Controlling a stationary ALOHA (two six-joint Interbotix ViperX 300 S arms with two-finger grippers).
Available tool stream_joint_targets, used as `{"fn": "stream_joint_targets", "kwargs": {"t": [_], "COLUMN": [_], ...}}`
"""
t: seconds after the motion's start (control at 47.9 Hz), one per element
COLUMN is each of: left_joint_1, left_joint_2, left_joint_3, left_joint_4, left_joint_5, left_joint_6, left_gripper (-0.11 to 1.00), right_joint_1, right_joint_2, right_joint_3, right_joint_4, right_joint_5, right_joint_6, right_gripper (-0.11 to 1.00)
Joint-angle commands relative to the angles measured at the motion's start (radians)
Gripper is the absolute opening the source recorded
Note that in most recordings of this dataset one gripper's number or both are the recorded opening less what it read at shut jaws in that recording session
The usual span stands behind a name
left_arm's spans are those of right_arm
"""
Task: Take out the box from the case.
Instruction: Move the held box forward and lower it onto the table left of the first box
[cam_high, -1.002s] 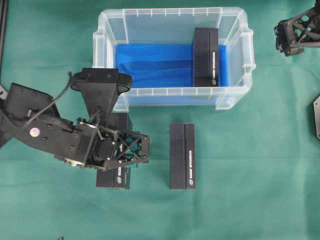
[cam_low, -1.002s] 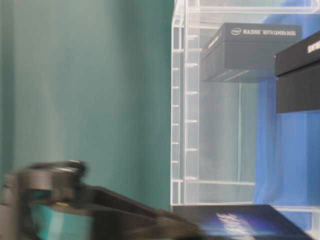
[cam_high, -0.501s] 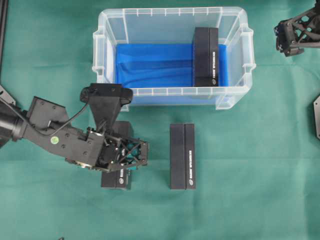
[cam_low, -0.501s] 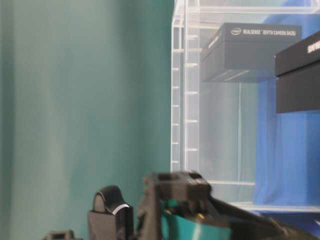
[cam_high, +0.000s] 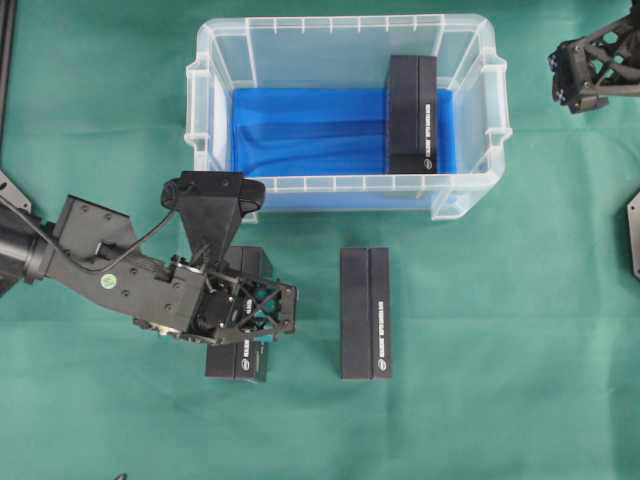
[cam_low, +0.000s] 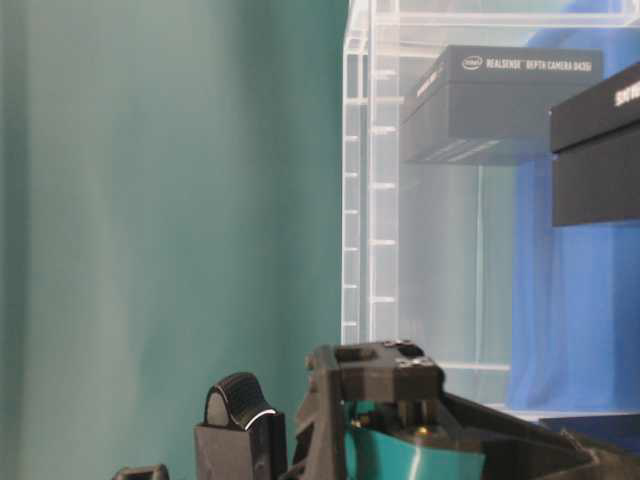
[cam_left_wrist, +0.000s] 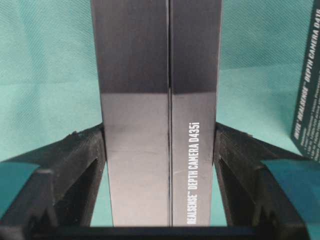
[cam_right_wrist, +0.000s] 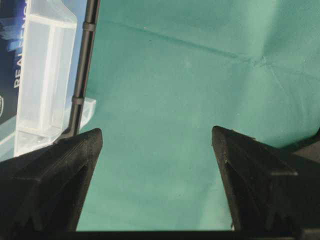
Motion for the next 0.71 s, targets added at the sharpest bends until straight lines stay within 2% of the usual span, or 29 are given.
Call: {"fn": "stream_joint_targets", "kwargs": {"t": [0.0,0.063,0.167,0.25,0.689], "left_joint_1": [0.006,0.008,0.009,0.008,0.009], "left_joint_2": [-0.038,-0.037,-0.031,-0.028,-0.041], "left_joint_3": [-0.017,-0.021,-0.035,-0.043,-0.058], "left_joint_4": [0.003,0.003,0.006,0.006,0.000], "left_joint_5": [-0.009,-0.011,-0.012,-0.015,-0.015], "left_joint_6": [0.000,0.000,0.011,0.034,0.049], "left_gripper": [0.60,0.63,0.89,0.99,0.99], "right_joint_1": [0.003,0.003,0.003,0.003,0.003], "right_joint_2": [-0.008,-0.008,-0.008,-0.008,-0.008], "right_joint_3": [-0.011,-0.011,-0.011,-0.009,-0.009], "right_joint_4": [0.002,0.000,-0.003,-0.003,-0.003], "right_joint_5": [-0.005,-0.005,-0.005,-0.006,-0.006], "right_joint_6": [0.000,0.000,0.000,0.000,-0.006], "right_gripper": [0.87,0.87,0.87,0.87,0.87]}}
